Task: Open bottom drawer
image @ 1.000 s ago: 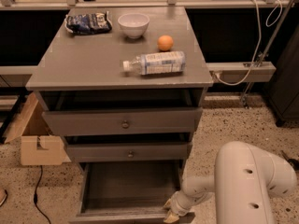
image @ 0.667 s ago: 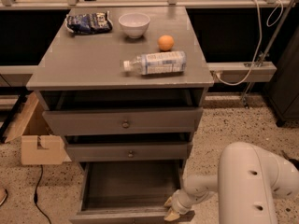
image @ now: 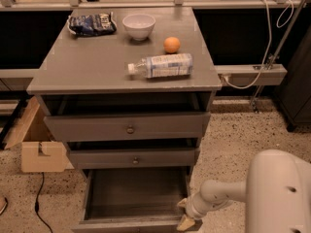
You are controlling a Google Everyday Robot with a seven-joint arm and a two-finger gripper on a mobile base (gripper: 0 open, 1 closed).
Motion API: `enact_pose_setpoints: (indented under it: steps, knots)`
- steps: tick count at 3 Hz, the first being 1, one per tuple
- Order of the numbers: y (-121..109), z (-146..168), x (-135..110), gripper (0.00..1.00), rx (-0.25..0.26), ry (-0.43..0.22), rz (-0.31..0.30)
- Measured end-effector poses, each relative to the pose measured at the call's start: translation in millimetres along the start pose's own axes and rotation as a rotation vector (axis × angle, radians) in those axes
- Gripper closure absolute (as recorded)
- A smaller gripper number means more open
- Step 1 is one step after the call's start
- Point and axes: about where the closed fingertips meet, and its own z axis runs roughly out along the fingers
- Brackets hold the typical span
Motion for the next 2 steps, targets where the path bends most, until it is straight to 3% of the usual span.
enact_pose_setpoints:
  steps: [1, 2]
  knots:
    - [-8, -58, -3, 0.0, 0.104, -0.017, -0.013]
    - [-15, -98, -2, 0.0, 0.169, -0.036, -0.016]
